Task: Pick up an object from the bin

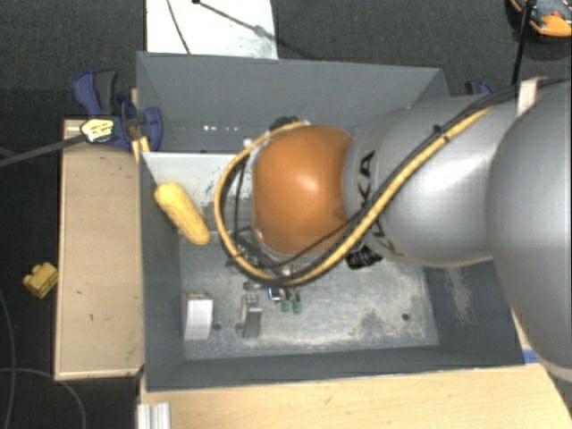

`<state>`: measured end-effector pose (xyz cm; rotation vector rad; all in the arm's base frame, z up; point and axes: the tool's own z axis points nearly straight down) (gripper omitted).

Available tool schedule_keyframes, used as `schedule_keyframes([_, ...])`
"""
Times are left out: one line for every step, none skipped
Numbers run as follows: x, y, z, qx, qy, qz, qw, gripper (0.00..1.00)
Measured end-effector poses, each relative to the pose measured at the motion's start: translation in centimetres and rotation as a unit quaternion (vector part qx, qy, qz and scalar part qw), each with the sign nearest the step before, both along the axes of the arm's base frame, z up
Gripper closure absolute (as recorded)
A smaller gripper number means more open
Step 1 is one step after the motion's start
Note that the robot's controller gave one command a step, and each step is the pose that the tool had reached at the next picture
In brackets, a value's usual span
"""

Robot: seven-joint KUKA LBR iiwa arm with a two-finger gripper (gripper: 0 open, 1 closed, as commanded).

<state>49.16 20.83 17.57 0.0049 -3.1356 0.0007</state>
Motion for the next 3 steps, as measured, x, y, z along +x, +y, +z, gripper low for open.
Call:
schedule_keyframes([0.2,-0.1,0.4,0.001,-0.0039,-0.003,1.0,0.0])
schedule_keyframes([0.9,2.2,-4.4,0.002,-0.0078,0.097,0.9953,0.0])
schedule_keyframes([1.1,3.5,-6.9,0.001,-0.0029,0.222,0.9749,0.0])
